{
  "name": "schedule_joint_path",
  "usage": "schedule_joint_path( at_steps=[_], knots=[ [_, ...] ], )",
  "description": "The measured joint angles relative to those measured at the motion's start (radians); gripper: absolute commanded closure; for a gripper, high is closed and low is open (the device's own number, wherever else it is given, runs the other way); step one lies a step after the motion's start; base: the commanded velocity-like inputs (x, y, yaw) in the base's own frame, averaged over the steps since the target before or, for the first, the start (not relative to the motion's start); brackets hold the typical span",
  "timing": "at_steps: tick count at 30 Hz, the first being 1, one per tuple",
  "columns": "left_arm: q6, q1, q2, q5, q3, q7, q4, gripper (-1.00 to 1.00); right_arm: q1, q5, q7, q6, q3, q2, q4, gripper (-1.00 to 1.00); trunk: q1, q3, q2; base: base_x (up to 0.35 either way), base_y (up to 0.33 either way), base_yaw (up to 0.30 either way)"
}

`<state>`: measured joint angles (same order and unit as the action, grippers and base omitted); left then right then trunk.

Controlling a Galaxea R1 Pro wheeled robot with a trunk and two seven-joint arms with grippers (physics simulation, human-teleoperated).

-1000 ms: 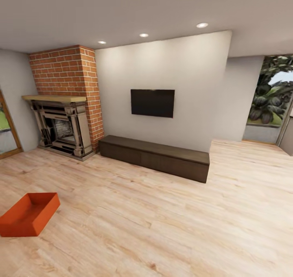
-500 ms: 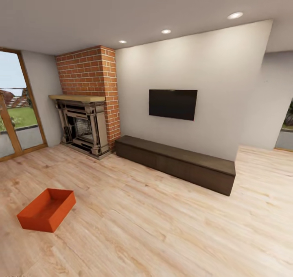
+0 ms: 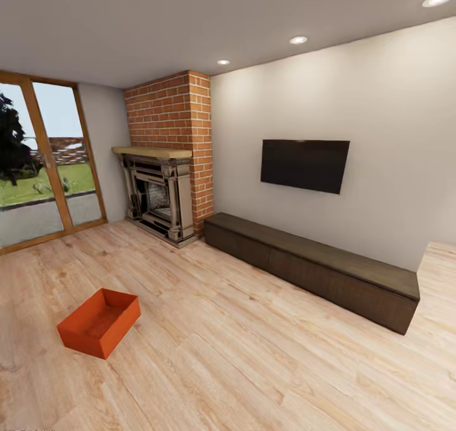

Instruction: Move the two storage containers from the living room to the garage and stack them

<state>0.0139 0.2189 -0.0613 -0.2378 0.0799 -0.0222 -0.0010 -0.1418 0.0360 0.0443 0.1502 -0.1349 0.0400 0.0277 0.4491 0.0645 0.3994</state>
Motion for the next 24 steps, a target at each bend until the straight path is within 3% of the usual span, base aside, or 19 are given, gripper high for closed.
schedule_joint_path(
  at_steps=[24],
  knots=[
    [0.003, 0.0, 0.003, 0.002, -0.001, 0.0, 0.0, -1.0, 0.0, 0.0, 0.0, 0.002, 0.001, 0.0, 0.0, -1.0, 0.0, 0.0, 0.0, 0.323, -0.001, 0.282]
  ],
)
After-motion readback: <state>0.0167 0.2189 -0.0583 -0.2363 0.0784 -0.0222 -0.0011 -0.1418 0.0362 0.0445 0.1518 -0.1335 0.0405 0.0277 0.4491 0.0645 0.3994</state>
